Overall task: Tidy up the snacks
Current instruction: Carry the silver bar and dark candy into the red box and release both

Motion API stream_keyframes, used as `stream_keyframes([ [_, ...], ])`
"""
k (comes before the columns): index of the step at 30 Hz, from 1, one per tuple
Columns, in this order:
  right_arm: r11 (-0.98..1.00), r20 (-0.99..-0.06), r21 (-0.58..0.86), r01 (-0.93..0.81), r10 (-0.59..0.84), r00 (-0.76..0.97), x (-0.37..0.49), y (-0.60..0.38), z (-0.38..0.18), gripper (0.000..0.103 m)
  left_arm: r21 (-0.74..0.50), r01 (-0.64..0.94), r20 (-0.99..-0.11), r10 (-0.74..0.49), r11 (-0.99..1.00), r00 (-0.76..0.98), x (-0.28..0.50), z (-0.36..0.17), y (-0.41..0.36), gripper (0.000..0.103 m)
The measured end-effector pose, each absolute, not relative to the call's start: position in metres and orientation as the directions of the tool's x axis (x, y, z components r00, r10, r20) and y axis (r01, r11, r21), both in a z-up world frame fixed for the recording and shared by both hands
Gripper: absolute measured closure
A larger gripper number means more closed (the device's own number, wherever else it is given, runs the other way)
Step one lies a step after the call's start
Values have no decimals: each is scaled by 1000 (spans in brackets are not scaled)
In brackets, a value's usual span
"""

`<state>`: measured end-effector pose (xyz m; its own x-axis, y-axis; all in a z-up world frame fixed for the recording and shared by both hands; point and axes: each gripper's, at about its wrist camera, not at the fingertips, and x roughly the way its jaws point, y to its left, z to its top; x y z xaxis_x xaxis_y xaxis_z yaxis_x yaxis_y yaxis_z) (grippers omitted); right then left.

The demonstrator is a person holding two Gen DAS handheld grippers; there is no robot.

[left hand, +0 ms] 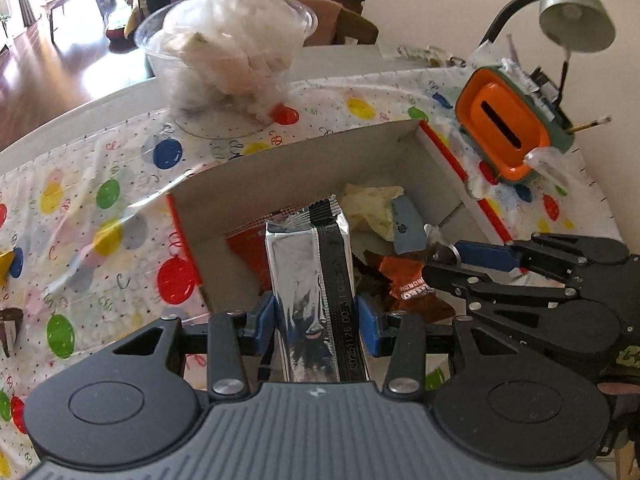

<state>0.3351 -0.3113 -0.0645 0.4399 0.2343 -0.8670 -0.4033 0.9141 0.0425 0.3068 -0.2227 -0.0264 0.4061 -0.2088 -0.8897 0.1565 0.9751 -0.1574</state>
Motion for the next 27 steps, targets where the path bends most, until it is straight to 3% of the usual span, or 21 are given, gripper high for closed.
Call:
stream_keyframes([
  [15,929,-918,53,-366,190,349,384,-318,-109,70,-84,111,-939,-116,990,324,349,-82,-243,60],
  [27,924,-931,71,-377,197,307,387,-317,-118,69,-73,106,-958,-99,992,268,359,-96,-243,60],
])
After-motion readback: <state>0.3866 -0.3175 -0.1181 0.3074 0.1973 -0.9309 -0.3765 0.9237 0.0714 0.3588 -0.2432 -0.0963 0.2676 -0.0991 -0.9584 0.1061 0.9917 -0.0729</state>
